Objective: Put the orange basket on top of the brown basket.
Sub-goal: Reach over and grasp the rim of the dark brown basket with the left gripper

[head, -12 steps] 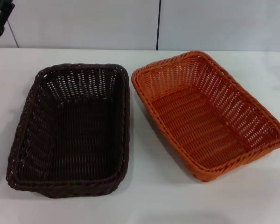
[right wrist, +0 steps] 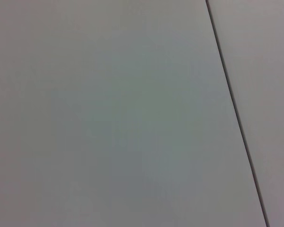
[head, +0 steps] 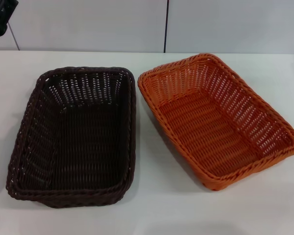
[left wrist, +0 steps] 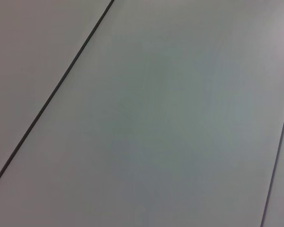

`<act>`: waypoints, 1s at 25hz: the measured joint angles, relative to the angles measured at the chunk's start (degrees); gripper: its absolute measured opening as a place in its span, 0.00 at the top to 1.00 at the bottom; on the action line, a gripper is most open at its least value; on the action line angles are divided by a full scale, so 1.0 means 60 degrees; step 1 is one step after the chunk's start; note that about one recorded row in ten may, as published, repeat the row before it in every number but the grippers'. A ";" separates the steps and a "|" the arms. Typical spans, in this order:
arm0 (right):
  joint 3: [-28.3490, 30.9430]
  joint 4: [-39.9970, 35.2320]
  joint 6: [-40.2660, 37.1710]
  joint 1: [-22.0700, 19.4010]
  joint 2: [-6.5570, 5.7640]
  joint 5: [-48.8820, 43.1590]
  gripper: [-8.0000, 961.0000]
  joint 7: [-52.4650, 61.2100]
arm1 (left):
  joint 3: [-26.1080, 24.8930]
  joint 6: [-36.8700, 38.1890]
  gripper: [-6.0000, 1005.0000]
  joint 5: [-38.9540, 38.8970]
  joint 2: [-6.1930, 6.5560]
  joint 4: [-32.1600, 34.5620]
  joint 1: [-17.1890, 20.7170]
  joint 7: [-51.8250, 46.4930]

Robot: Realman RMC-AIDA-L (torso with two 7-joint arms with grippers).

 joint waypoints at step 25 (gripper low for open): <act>0.0053 0.0004 0.0024 0.0030 0.0075 0.0009 0.24 0.0025 | -0.0011 -0.0200 0.14 -0.0029 0.0030 0.0084 0.0028 -0.0063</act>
